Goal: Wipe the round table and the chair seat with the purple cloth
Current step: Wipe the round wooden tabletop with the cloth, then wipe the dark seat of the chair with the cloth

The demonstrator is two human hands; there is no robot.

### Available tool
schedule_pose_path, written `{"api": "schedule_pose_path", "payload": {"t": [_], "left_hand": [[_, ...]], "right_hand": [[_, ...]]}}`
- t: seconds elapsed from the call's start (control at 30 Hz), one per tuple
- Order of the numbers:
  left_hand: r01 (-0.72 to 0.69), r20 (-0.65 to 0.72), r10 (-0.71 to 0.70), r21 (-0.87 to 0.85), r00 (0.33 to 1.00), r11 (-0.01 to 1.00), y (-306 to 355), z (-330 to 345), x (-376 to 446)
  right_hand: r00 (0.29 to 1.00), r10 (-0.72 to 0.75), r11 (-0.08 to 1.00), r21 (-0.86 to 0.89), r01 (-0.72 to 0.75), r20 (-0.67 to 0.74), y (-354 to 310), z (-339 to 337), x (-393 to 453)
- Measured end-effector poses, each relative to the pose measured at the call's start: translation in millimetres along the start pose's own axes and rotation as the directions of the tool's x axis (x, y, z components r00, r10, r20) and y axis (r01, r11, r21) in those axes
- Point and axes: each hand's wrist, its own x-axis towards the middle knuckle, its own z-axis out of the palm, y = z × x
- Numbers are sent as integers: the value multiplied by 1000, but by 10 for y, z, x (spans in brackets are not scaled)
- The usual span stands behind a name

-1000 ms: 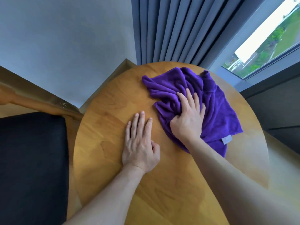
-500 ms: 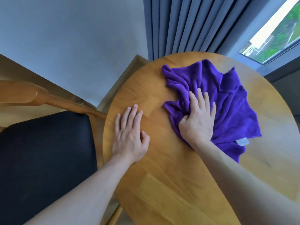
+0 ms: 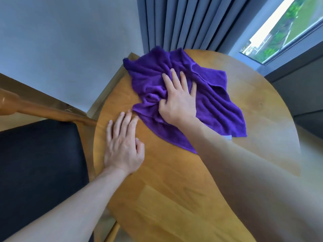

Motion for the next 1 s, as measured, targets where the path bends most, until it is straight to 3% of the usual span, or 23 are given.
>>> {"api": "schedule_pose_path", "payload": {"t": [0.07, 0.27, 0.6, 0.77, 0.9, 1.0], "left_hand": [[5, -3, -5, 8, 1000, 1000, 1, -6, 1], [-20, -37, 20, -6, 999, 1000, -2, -15, -18], [-36, -40, 31, -107, 999, 994, -14, -34, -29], [-17, -38, 9, -222, 999, 975, 19, -105, -81], [138, 19, -151, -536, 988, 833, 199, -255, -405], [361, 215, -304, -718, 928, 595, 450, -404, -876]], "right_hand": [[999, 43, 999, 16, -43, -3, -267, 85, 31], [976, -202, 979, 56, 198, 85, -329, 130, -591], [995, -19, 992, 125, 6, 102, -364, 237, -1734], [999, 35, 984, 176, -41, 37, -442, 262, -2161], [1000, 8, 974, 225, -4, -17, -374, 247, -2419], [999, -33, 959, 282, 29, 8, -350, 170, -2581]]}}
